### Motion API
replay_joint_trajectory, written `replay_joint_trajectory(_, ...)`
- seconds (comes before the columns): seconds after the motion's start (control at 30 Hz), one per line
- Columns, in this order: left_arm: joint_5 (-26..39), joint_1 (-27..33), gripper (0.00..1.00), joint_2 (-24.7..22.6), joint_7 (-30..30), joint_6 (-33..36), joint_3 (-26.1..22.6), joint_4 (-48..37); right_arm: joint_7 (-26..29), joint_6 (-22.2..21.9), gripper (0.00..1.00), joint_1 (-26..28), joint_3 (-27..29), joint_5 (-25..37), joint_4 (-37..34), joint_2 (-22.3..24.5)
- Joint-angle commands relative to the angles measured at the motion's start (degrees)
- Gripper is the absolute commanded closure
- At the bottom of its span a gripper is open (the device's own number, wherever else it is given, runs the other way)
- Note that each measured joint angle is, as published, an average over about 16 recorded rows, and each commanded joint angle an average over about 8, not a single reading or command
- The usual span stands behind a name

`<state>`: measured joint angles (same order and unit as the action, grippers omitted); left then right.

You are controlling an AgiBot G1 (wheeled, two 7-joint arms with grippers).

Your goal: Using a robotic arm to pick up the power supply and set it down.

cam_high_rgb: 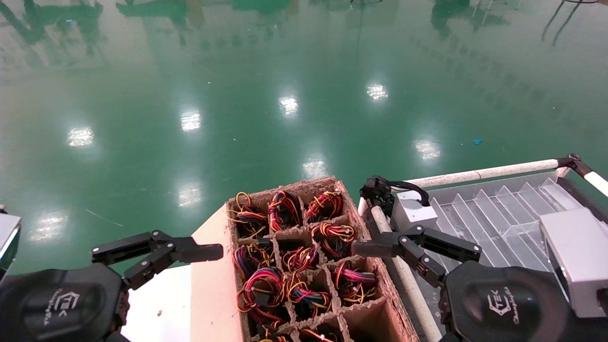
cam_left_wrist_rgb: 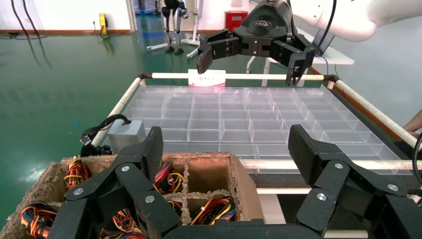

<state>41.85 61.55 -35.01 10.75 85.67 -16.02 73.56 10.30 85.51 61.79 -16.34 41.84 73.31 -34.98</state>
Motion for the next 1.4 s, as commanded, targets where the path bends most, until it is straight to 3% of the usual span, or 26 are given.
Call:
replay_joint_trajectory(0.03,0.0,0.0,1.0,0.0,0.0,0.0,0.0,0.0,0.0,0.0,0.0,0.0,0.0,0.0,0.0,0.0)
replay_joint_trajectory(1.03,0.0,0.0,1.0,0.0,0.0,0.0,0.0,0.0,-0.02,-0.04,0.0,0.01,0.0,0.1,-0.01,0.05)
replay_joint_trajectory(1.2,-0.01,0.01,1.0,0.0,-0.02,0.0,-0.02,-0.03,0.27,-1.21,0.0,0.91,-0.93,3.56,0.61,0.62)
replay_joint_trajectory(1.4,-0.02,0.03,1.0,0.0,-0.04,0.01,-0.05,-0.05,1.98,-3.54,0.0,3.69,-4.18,12.68,1.35,0.69)
